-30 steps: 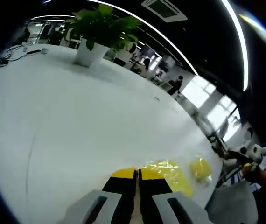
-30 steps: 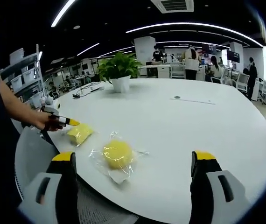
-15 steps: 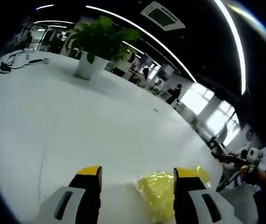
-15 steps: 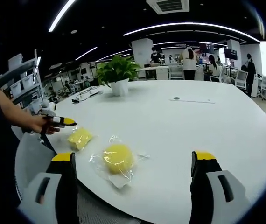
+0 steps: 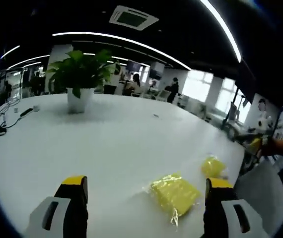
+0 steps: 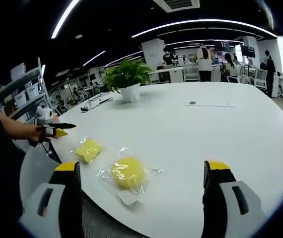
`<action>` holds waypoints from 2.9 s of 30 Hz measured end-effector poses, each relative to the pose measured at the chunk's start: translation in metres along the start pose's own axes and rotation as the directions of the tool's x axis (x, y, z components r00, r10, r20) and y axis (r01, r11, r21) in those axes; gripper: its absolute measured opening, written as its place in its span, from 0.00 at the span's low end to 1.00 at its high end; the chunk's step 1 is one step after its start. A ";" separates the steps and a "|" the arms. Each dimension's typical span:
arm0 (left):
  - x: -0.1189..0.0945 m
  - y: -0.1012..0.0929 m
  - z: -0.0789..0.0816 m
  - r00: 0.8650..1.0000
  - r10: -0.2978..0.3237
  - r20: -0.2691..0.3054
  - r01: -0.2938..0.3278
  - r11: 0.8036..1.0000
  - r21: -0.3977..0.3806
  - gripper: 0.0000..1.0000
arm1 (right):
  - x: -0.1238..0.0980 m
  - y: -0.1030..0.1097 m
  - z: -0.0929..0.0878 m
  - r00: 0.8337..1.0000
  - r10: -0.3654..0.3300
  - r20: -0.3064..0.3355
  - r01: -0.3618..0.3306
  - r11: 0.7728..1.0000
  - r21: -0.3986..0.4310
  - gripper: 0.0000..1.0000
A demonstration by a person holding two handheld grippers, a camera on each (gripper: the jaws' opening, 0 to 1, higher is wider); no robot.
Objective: Compare the silicone blocks by pressing each to a similar depth, holding the contact briefly, and releasing to observe deformation and rebound differences across the visible hardness samples.
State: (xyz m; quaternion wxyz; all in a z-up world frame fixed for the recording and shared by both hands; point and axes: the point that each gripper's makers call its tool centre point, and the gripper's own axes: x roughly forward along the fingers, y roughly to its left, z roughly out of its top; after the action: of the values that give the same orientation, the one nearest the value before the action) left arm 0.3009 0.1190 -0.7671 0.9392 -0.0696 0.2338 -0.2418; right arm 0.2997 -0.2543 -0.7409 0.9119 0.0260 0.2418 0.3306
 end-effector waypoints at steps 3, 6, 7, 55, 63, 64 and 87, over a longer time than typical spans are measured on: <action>-0.012 0.000 0.013 0.998 0.033 0.049 -0.033 0.999 0.004 1.00 | 0.001 -0.001 0.001 1.000 0.000 0.006 0.000 1.000 -0.002 0.96; -0.020 0.000 0.015 0.996 0.048 0.081 -0.047 0.999 -0.015 1.00 | 0.003 0.001 0.002 1.000 0.003 0.020 -0.003 1.000 -0.004 0.96; -0.024 0.001 0.015 0.994 0.061 0.089 -0.061 0.998 -0.006 1.00 | 0.003 0.002 0.002 1.000 0.009 0.021 -0.009 1.000 -0.003 0.96; -0.056 -0.006 0.003 0.992 0.107 0.071 -0.097 0.987 -0.126 1.00 | 0.017 -0.002 0.008 0.998 0.034 0.048 -0.034 0.999 -0.016 0.96; -0.052 -0.003 0.001 0.994 0.098 0.056 -0.089 0.985 -0.149 1.00 | 0.016 0.000 0.005 0.999 0.037 0.039 -0.036 0.999 -0.010 0.96; -0.052 -0.005 0.001 0.994 0.092 0.056 -0.083 0.985 -0.152 1.00 | 0.016 0.000 0.003 0.999 0.035 0.036 -0.035 0.999 -0.009 0.96; -0.019 -0.023 0.006 0.999 0.042 0.008 -0.041 0.996 -0.084 1.00 | 0.013 0.001 -0.006 0.999 0.020 0.029 -0.021 1.000 0.011 0.96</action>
State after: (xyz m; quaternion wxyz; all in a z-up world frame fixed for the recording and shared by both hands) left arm 0.2792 0.1080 -0.7481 0.9414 -0.1053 0.2407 -0.2117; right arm 0.3052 -0.2468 -0.7510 0.9117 0.0385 0.2301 0.3381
